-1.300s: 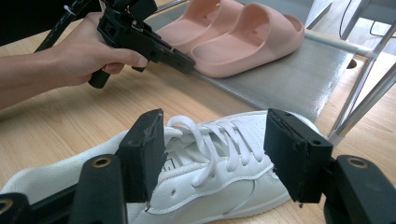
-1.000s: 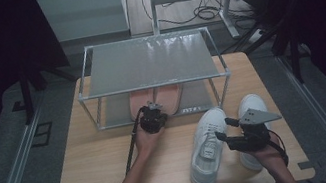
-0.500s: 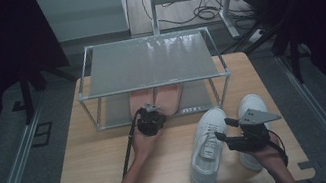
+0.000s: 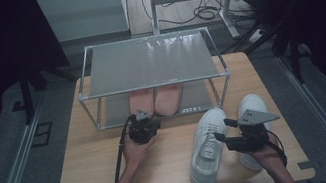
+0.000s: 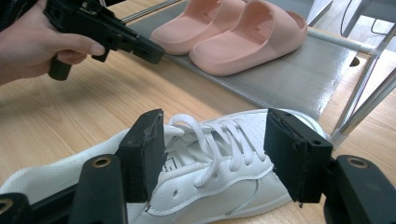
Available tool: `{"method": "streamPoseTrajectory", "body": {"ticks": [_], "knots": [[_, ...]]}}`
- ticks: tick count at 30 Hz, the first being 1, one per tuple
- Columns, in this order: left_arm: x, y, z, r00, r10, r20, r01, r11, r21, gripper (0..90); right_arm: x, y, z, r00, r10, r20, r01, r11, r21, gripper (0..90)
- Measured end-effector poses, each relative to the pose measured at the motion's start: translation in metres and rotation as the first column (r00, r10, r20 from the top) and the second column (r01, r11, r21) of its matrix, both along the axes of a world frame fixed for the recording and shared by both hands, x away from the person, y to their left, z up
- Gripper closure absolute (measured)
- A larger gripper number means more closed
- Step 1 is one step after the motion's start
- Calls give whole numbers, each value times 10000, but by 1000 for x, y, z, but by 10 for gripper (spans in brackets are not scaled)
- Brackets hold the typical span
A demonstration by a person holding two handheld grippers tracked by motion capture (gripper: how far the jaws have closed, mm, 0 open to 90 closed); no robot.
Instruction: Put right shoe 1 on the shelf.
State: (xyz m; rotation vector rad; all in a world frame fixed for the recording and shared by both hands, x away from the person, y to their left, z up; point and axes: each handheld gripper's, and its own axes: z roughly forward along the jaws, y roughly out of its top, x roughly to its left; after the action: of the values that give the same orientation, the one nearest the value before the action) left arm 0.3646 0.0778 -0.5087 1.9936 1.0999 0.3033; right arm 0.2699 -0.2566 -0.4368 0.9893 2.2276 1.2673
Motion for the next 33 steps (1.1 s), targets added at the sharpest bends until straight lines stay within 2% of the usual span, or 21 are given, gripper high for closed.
{"method": "streamPoseTrajectory", "body": {"ticks": [20,33], "knots": [[-42,48,-11,9994,191,-279,-198,9995,-236,862,1,3,-3,10000,47,-84,-48,9999,-102,382],[-66,74,-11,9994,136,-312,-139,9999,-102,852,1,4,-4,9999,66,-128,-68,9999,-122,381]]}}
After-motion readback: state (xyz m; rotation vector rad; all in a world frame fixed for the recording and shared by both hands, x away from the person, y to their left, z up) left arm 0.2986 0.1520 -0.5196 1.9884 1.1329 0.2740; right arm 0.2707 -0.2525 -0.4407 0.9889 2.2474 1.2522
